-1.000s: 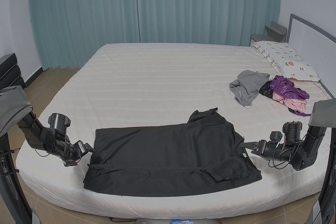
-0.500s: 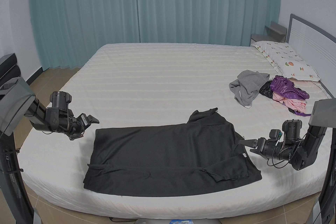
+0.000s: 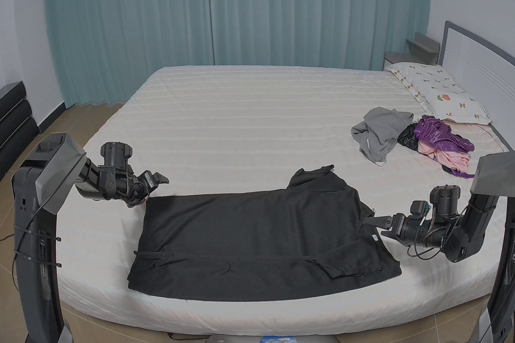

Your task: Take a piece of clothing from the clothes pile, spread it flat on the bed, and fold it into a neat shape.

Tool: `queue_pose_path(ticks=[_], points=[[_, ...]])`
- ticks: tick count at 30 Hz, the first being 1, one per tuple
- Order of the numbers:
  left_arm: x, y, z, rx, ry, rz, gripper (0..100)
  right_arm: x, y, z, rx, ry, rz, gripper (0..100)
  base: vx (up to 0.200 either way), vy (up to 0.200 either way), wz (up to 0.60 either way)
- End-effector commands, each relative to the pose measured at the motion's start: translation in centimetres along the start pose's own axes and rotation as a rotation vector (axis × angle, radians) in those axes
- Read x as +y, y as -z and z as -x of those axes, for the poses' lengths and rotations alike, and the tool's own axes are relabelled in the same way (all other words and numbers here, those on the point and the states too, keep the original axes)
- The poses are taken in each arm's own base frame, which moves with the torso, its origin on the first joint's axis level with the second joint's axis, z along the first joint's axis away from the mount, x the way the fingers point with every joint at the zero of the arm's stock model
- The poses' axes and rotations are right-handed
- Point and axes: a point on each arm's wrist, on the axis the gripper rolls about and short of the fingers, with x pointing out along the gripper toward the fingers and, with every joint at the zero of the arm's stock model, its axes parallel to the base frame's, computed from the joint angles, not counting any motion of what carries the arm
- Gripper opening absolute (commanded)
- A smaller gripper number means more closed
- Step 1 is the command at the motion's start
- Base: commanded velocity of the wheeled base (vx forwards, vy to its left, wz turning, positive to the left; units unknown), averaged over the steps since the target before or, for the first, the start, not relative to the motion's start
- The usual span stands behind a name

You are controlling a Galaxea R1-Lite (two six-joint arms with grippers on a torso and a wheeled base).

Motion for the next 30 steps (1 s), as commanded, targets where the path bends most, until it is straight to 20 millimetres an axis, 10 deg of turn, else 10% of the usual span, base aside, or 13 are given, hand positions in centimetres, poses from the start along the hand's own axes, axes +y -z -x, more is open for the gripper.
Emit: queue_pose_path(ticks=[1,10,11,30], points=[[1.3,1.2,-1.7,0.024,-0.025,0.006,100,-0.1,0.3,-0.2,0.01,0.003,-0.001,100,0.0,0.0,0.0],[1.2,0.7,-1.9,-0.037,0.026,0.068,100,-0.2,0.3,-0.3,0.012,0.003,-0.002,100,0.0,0.0,0.0],[1.1,0.7,-1.8,-0.034,0.028,0.073,0,-0.2,0.3,-0.3,0.013,0.004,-0.003,100,0.0,0.0,0.0],[2.2,0.6,-1.4,-0.17,0.048,0.154,0,-0.5,0.2,-0.1,0.005,0.01,-0.011,100,0.0,0.0,0.0]])
